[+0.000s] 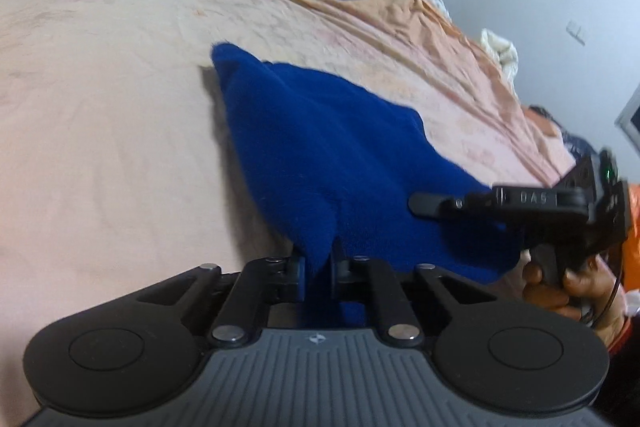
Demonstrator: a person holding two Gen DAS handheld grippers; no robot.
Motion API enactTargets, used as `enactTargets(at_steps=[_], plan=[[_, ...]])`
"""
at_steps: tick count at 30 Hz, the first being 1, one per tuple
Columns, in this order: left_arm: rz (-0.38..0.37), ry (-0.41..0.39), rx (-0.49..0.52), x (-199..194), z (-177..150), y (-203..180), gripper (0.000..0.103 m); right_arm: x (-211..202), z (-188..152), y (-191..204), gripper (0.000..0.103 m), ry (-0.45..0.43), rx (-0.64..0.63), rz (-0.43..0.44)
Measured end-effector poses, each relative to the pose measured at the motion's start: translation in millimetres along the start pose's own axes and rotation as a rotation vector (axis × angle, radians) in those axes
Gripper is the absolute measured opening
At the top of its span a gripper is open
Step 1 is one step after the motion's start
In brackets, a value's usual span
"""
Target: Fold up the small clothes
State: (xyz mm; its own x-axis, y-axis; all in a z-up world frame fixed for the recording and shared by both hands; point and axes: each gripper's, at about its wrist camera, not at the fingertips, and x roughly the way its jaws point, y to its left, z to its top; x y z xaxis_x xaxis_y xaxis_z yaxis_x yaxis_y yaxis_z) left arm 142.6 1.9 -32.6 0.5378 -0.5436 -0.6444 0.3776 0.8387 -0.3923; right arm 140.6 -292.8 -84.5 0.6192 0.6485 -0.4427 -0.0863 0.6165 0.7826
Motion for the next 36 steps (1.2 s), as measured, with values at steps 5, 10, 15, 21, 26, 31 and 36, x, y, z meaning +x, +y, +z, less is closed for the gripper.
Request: enactTargets(at_steps=[5, 10, 15, 21, 26, 31, 36], plan=[[0.058, -0.015, 0.028, -12.5, -2.4, 2.1, 0.009, -1.7, -17.9, 17.6, 0.024, -0.024, 0.018, 0.002], [0.129, 0.009, 0.079, -8.6, -8.0, -9.9, 0.01, 0.9, -24.7, 17.4, 0.028, -0.037, 0.017, -0.052], [0.166, 0.011, 0.112, -9.7, -14.1, -15.5, 0.012, -5.0, -31.9, 19.1, 0.033, -0.046, 0.008, -0.073], [0.179, 0.017, 0.117, -11.0, -17.4, -16.4, 0.014, -18.7, -47.9, 20.2, 0.034, -0.064, -0.006, -0.09], [0.193, 0.018, 0.127, -11.8, -21.8, -19.7, 0.015, -30.1, -59.0, 24.3, 0.03, -0.088, -0.042, -0.124], [0.21, 0.034, 0.152, -14.8, -24.0, -24.3, 0.013, -33.3, -63.6, 34.6, 0.016, -0.097, -0.098, -0.191], [0.231, 0.021, 0.19, -23.6, -28.4, -29.6, 0.012, -39.1, -67.6, 47.6, 0.017, -0.132, -0.135, -0.23]])
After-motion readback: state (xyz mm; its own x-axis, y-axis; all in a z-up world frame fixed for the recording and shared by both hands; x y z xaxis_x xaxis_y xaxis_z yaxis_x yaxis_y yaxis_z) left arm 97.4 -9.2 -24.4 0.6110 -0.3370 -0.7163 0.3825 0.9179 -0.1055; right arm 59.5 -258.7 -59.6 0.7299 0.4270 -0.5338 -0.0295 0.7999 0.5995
